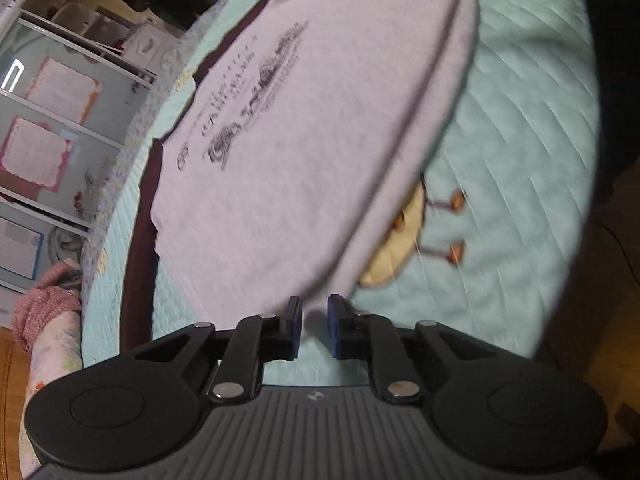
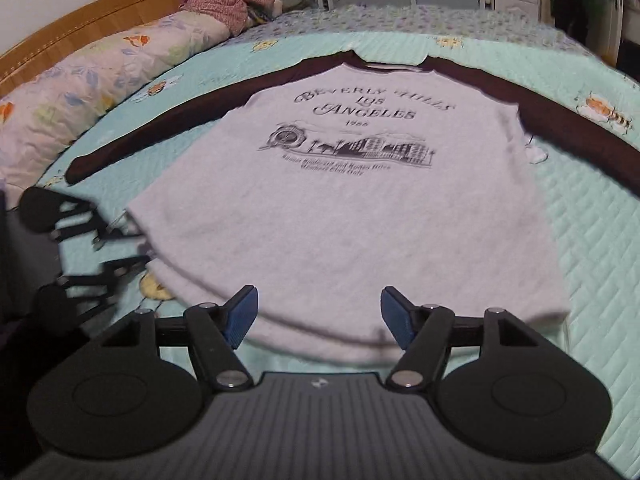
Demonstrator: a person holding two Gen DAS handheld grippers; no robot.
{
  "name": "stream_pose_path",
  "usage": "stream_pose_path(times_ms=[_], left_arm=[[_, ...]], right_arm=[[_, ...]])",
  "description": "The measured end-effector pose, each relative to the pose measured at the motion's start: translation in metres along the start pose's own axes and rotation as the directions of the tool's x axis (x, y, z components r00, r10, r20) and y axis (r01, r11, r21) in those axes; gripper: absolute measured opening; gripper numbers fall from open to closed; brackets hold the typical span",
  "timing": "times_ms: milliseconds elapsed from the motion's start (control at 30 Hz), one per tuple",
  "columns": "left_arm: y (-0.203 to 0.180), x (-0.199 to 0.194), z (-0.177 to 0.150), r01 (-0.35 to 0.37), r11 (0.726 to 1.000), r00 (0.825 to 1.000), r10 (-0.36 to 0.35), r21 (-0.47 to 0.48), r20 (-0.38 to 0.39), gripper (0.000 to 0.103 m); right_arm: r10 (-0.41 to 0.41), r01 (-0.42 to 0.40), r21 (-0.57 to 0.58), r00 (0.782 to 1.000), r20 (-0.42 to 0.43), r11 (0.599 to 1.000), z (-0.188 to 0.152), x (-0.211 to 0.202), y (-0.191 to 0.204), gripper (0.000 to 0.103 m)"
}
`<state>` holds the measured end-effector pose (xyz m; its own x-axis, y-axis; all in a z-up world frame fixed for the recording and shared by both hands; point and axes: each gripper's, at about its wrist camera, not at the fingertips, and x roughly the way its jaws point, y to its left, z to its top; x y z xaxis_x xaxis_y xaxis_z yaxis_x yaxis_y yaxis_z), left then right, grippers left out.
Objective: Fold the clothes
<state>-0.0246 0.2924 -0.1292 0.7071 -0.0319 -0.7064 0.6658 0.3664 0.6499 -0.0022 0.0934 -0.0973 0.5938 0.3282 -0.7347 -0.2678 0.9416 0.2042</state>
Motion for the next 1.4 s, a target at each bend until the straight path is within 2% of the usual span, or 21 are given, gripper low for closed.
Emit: stream_pose_path(times_ms=[67, 100, 167, 267, 367, 467, 500, 600, 667, 733, 767, 833, 900, 933, 1067, 1167, 1233, 1267, 1300, 1367, 1400], left_arm=[[0.003, -0.004, -0.006, 0.017, 1.000, 1.000, -0.017, -0.004, -0.017, 0.013], [0.008, -0.007, -0.007, 0.030, 0.999, 0.999, -0.031, -0.029, -0.025, 0.013], [0.018, -0.014, -0.009, 0.056, 0.994, 0.998, -0.059, -0.093, -0.028, 0.018], [0.037, -0.032, 0.002, 0.078, 0.974, 0.996, -0.065, -0.213, 0.068, 0.023], [0.047, -0.035, 0.028, 0.044, 0.964, 0.988, -0.004, -0.262, 0.153, 0.055], [0.031, -0.003, 0.050, 0.072, 0.977, 0.996, -0.059, -0.203, 0.067, 0.057], [0.023, 0.011, 0.050, 0.090, 0.980, 0.996, -0.091, -0.177, 0.005, 0.058], [0.028, 0.012, 0.048, 0.095, 0.966, 0.995, -0.095, -0.241, 0.011, 0.056], [0.040, 0.006, 0.051, 0.130, 0.943, 0.991, -0.134, -0.307, 0.010, 0.051], [0.044, -0.010, 0.056, 0.121, 0.943, 0.992, -0.103, -0.312, 0.074, 0.051], [0.043, -0.018, 0.058, 0.101, 0.948, 0.992, -0.072, -0.303, 0.106, 0.058], [0.034, -0.015, 0.060, 0.039, 0.967, 0.995, -0.016, -0.250, 0.095, 0.074], [0.021, 0.010, 0.056, 0.044, 0.983, 0.999, -0.049, -0.180, -0.020, 0.075], [0.020, 0.015, 0.052, 0.053, 0.981, 0.998, -0.058, -0.189, -0.022, 0.075], [0.054, 0.008, 0.048, 0.138, 0.915, 0.990, -0.142, -0.378, 0.018, 0.063], [0.069, -0.010, 0.046, 0.081, 0.887, 0.995, -0.042, -0.455, 0.096, 0.065], [0.074, -0.009, 0.043, -0.018, 0.866, 0.995, 0.064, -0.500, 0.074, 0.074], [0.076, 0.000, 0.040, -0.039, 0.853, 0.998, 0.064, -0.520, 0.030, 0.076], [0.076, 0.017, 0.036, -0.006, 0.847, 1.000, -0.009, -0.531, -0.025, 0.076], [0.078, 0.047, 0.028, 0.053, 0.827, 0.982, -0.144, -0.560, -0.119, 0.074], [0.083, 0.044, 0.027, 0.066, 0.810, 0.985, -0.148, -0.582, -0.094, 0.073]], right_arm=[[0.029, -0.027, 0.023, 0.993, -0.113, 0.999, -0.012, 0.016, -0.004, 0.070], [0.029, -0.027, 0.019, 0.993, -0.115, 0.999, -0.015, 0.015, -0.003, 0.070], [0.045, -0.042, 0.037, 0.994, -0.103, 0.998, -0.016, 0.006, -0.001, 0.070], [0.102, -0.105, 0.099, 0.994, 0.042, 0.989, -0.004, -0.018, -0.007, 0.069], [-0.002, -0.007, 0.094, 0.995, 0.101, 0.996, 0.002, -0.013, -0.016, 0.070], [-0.018, 0.024, 0.167, 0.999, -0.034, 0.986, -0.011, 0.016, -0.031, 0.070], [-0.005, 0.006, 0.171, 1.000, -0.007, 0.985, -0.016, 0.010, -0.029, 0.071], [0.117, -0.122, 0.223, 0.993, 0.036, 0.967, -0.019, -0.013, -0.028, 0.070], [0.112, -0.136, 0.240, 0.988, 0.109, 0.961, -0.017, -0.029, -0.029, 0.070], [0.073, -0.113, 0.259, 0.984, 0.160, 0.959, -0.010, -0.034, -0.034, 0.071], [0.065, -0.108, 0.277, 0.985, 0.161, 0.955, -0.006, -0.030, -0.039, 0.073], [0.077, -0.099, 0.329, 0.994, 0.080, 0.939, -0.003, -0.009, -0.050, 0.075], [0.091, -0.108, 0.375, 0.994, 0.061, 0.921, -0.010, -0.002, -0.052, 0.075], [0.098, -0.113, 0.397, 0.993, 0.059, 0.911, -0.014, -0.001, -0.052, 0.075], [0.119, -0.131, 0.407, 0.991, 0.054, 0.904, -0.016, -0.003, -0.042, 0.075], [0.120, -0.136, 0.377, 0.991, 0.067, 0.916, 0.001, 0.000, -0.032, 0.075], [0.130, -0.149, 0.362, 0.988, 0.078, 0.920, 0.012, 0.005, -0.026, 0.075], [0.140, -0.159, 0.354, 0.987, 0.080, 0.921, 0.016, 0.007, -0.021, 0.075], [0.149, -0.169, 0.346, 0.985, 0.082, 0.923, 0.020, 0.010, -0.017, 0.075], [0.169, -0.188, 0.330, 0.982, 0.085, 0.925, 0.028, 0.016, -0.008, 0.075], [0.179, -0.197, 0.322, 0.980, 0.087, 0.926, 0.032, 0.018, -0.004, 0.075]])
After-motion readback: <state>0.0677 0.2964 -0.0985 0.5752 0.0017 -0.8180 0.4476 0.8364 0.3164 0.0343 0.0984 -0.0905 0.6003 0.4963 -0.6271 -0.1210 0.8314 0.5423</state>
